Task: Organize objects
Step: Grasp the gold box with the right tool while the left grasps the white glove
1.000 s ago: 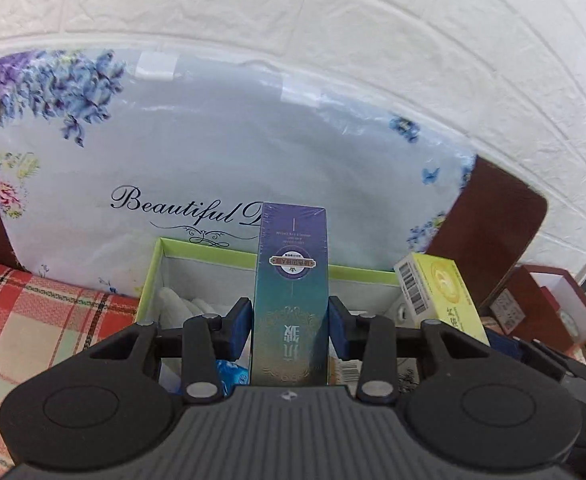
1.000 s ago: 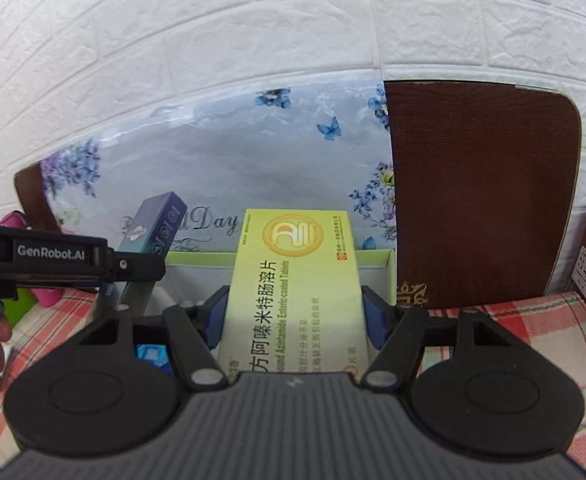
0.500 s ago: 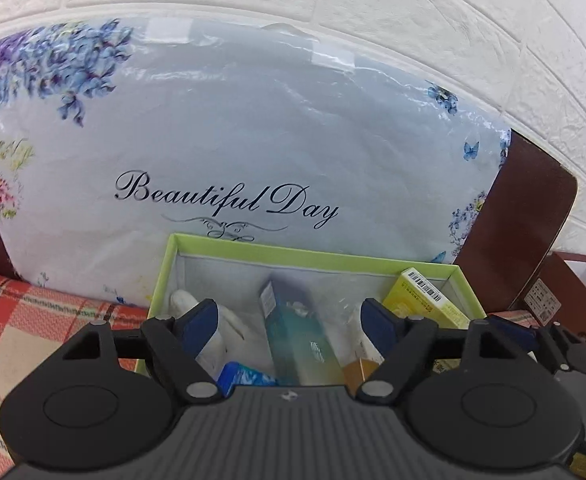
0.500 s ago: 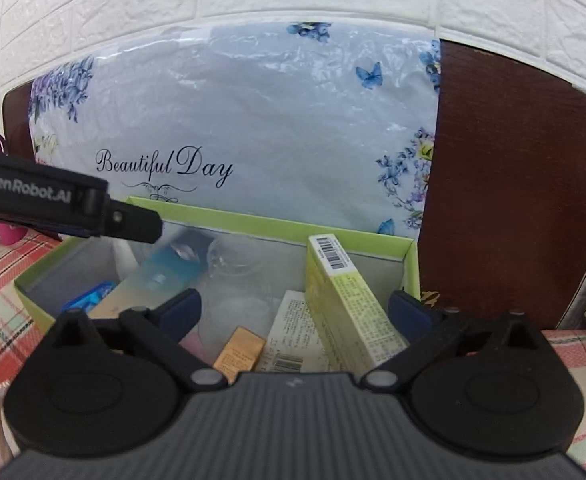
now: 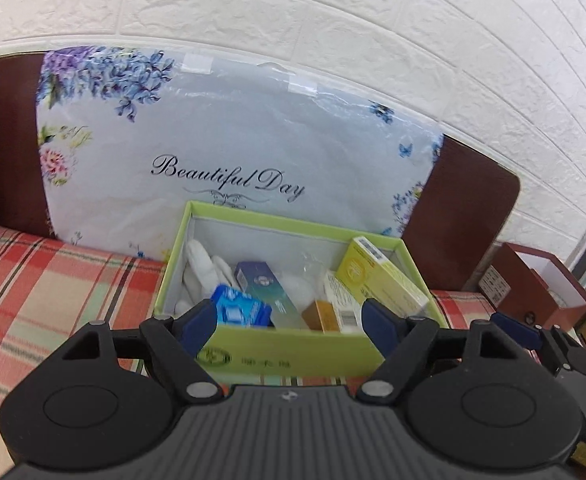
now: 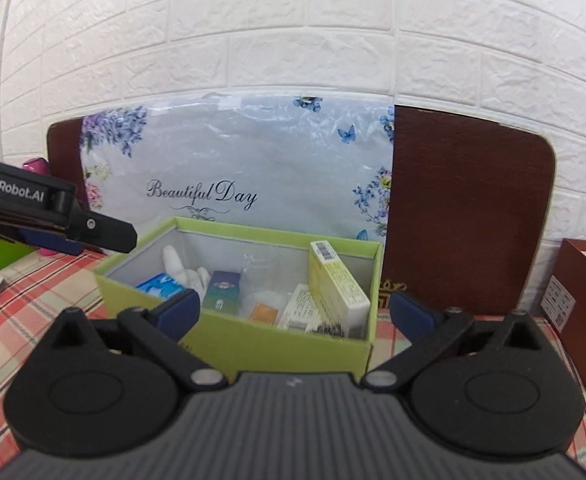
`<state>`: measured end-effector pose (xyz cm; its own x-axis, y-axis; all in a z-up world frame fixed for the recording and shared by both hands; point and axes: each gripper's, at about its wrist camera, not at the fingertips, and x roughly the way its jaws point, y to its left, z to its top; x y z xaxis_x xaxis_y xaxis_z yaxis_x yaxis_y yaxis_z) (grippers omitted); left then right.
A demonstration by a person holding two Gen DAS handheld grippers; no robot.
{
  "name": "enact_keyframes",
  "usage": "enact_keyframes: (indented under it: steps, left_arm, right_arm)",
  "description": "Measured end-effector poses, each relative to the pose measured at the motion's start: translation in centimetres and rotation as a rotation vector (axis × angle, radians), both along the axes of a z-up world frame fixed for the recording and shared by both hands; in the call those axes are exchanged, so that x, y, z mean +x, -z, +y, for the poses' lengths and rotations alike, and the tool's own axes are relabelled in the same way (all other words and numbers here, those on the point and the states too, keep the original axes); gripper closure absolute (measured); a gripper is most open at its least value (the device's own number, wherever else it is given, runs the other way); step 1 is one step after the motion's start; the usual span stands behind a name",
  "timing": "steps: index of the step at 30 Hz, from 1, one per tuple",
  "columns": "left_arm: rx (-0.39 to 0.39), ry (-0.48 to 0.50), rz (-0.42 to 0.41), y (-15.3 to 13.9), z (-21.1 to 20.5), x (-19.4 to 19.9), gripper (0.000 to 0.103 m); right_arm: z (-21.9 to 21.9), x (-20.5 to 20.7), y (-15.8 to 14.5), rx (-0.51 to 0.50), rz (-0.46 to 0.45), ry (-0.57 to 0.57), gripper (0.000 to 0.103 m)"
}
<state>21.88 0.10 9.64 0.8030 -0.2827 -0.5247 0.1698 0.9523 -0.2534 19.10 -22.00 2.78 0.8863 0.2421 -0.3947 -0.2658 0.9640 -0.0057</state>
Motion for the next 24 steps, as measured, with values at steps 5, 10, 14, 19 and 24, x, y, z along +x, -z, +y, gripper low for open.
enact_keyframes:
  steps: [5,10,14,19,24]
  left_arm:
    - [0.017,0.004,0.002,1.2,-0.1,-4.2,0.021]
    - [-0.035,0.005,0.064,3.8,0.9,-7.7,0.021]
    - [-0.045,-0.011,0.120,6.5,1.8,-9.5,0.021]
    - [-0.004,-0.034,0.192,9.3,2.9,-10.8,0.021]
    - [0.017,-0.043,0.223,10.6,4.0,-11.0,0.021]
  right_arm:
    - [-0.6,-4.7,0.9,0.024,0.020,0.028,0.000]
    - [-0.7,-8.3,3.0,0.075,0.087,0.025,0.000]
    - [-0.2,-10.2,5.3,0.084,0.159,0.035,0.000]
    - [0.5,-11.4,7.8,0.127,0.259,0.045,0.000]
    - [2.2,-10.4,8.4,0.152,0.258,0.053,0.000]
